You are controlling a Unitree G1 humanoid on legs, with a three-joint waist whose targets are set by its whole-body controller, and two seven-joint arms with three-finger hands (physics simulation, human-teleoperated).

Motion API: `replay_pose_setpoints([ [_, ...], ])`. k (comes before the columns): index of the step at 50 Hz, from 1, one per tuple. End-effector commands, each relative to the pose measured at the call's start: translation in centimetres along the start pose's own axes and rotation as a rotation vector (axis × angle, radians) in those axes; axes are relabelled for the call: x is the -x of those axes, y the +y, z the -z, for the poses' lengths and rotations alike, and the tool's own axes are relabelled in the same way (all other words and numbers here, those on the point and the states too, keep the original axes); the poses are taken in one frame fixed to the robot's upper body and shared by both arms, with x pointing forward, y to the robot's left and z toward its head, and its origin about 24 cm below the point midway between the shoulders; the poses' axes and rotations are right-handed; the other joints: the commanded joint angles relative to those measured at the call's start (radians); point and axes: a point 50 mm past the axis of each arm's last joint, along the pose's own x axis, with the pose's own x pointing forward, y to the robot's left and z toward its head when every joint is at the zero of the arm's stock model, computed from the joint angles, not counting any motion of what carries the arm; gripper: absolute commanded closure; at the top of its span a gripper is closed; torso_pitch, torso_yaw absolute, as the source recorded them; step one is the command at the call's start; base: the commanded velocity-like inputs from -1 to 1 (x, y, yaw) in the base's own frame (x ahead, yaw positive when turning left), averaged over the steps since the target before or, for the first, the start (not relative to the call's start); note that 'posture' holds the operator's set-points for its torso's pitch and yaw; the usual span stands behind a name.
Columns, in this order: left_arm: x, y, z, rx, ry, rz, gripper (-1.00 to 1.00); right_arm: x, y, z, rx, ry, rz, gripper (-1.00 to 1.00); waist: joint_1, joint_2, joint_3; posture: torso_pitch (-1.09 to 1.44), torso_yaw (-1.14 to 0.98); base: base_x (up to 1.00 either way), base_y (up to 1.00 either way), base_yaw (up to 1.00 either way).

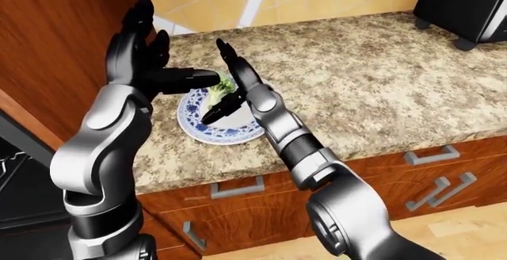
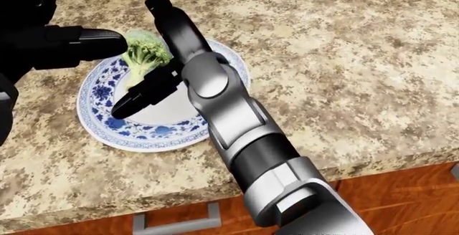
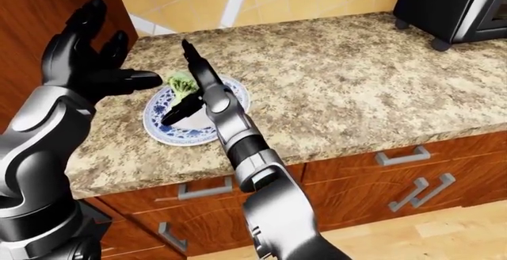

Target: Place the broccoli on the rack of the oven.

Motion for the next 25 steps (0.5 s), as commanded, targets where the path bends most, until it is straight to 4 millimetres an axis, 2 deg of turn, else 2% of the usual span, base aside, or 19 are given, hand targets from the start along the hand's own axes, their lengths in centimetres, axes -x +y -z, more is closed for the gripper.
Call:
replay_pose_setpoints([
  [1, 0.15, -0.08, -1.72, -0.003, -0.089, 0.003, -1.00, -0.22, -0.71, -2.55, 0.018, -0.111, 0.047, -1.00, -0.001, 0.006, -0.029, 0.00, 0.00, 0.00, 0.00, 0.00],
  [13, 0.24, -0.01, -1.85, 0.000, -0.091, 0.002, -1.00, -0.28, -0.46, -2.03, 0.036, -0.110, 0.105, -1.00, -0.001, 0.006, -0.030, 0.00, 0.00, 0.00, 0.00, 0.00],
  [15, 0.24, -0.01, -1.83, -0.001, -0.090, 0.002, -1.00, -0.28, -0.52, -2.02, 0.036, -0.111, 0.113, -0.93, -0.001, 0.006, -0.030, 0.00, 0.00, 0.00, 0.00, 0.00],
  [18, 0.25, -0.04, -1.85, -0.002, -0.091, 0.003, -1.00, -0.27, -0.59, -1.96, 0.036, -0.111, 0.117, -0.98, 0.000, 0.006, -0.030, 0.00, 0.00, 0.00, 0.00, 0.00],
  [21, 0.26, -0.06, -1.90, -0.001, -0.092, 0.003, -1.00, -0.28, -0.64, -2.03, 0.037, -0.112, 0.121, -0.93, 0.000, 0.006, -0.029, 0.00, 0.00, 0.00, 0.00, 0.00],
  [24, 0.29, -0.06, -1.93, -0.001, -0.093, 0.003, -1.00, -0.28, -0.62, -2.04, 0.039, -0.112, 0.122, -1.00, 0.000, 0.005, -0.030, 0.00, 0.00, 0.00, 0.00, 0.00],
  [25, 0.29, -0.05, -1.94, -0.001, -0.093, 0.003, -1.00, -0.27, -0.56, -1.98, 0.040, -0.112, 0.121, -0.95, 0.000, 0.005, -0.029, 0.00, 0.00, 0.00, 0.00, 0.00],
])
